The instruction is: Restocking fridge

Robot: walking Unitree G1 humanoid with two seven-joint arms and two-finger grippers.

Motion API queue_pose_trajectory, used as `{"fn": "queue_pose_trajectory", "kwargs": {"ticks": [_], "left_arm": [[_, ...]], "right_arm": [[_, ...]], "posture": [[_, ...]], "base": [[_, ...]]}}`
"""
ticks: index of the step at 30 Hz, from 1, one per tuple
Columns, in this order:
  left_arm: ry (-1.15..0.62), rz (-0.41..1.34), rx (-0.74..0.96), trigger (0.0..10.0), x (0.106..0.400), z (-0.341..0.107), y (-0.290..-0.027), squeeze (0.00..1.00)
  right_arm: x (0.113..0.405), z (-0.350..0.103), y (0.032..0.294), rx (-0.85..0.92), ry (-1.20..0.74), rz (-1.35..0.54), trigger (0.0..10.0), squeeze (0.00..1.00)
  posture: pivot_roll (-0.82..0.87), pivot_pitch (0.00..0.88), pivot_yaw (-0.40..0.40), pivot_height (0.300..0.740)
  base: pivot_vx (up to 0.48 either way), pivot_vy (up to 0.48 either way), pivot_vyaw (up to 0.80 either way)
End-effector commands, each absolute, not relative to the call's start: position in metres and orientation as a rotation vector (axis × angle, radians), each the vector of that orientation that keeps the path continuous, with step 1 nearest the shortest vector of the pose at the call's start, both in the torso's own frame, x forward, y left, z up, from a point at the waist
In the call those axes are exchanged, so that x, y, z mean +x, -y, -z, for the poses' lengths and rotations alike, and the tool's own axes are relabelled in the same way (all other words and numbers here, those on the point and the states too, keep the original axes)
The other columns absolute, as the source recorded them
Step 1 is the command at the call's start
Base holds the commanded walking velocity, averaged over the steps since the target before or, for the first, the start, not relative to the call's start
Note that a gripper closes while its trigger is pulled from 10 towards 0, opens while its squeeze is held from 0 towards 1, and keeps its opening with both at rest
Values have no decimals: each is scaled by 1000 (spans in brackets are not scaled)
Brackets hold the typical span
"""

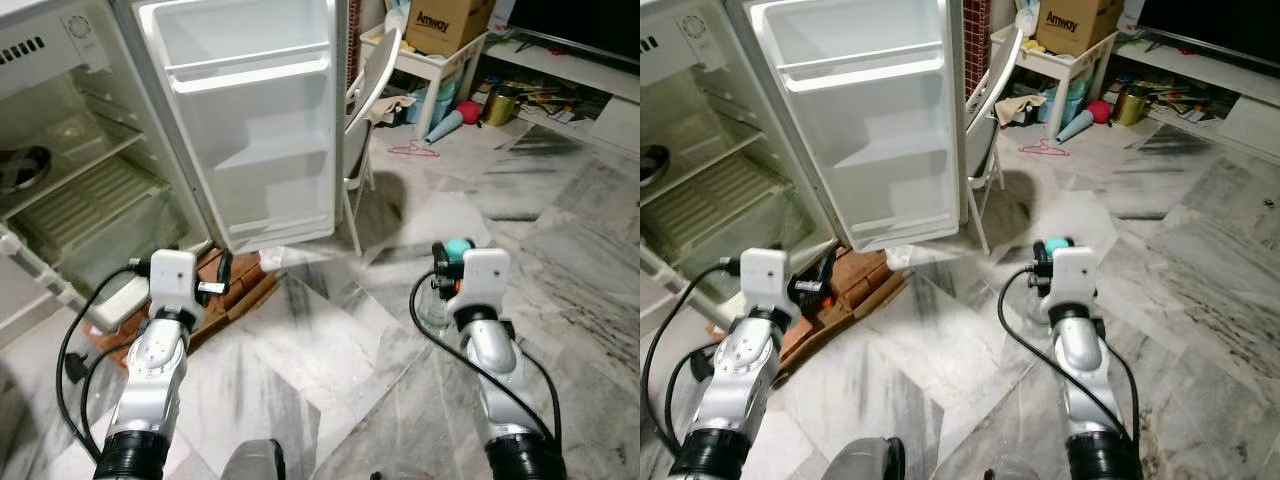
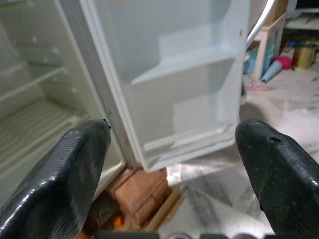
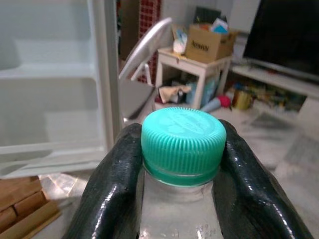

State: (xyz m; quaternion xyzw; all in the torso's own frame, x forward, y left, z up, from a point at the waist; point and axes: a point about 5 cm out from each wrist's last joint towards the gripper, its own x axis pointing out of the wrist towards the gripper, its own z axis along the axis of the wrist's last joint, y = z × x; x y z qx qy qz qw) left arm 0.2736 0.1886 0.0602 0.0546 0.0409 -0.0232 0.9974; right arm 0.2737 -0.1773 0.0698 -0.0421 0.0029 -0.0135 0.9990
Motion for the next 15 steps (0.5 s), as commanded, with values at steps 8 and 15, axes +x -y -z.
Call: {"fn": "queue_pose_trajectory", "kwargs": {"ticks": [8,15], "left_arm": [[-127,-37,84,10000,235,-42,-207,0],[-101,-37,74,10000,233,-46,-201,0]], "right_arm": [[265,-77,181,-69,50,60,10000,0],[263,-73,185,-96,30,26,10000,0]], "posture": [[99,0,-23,740],[109,0,-56,740]], "base": [[0,0,0],[0,0,0]]}}
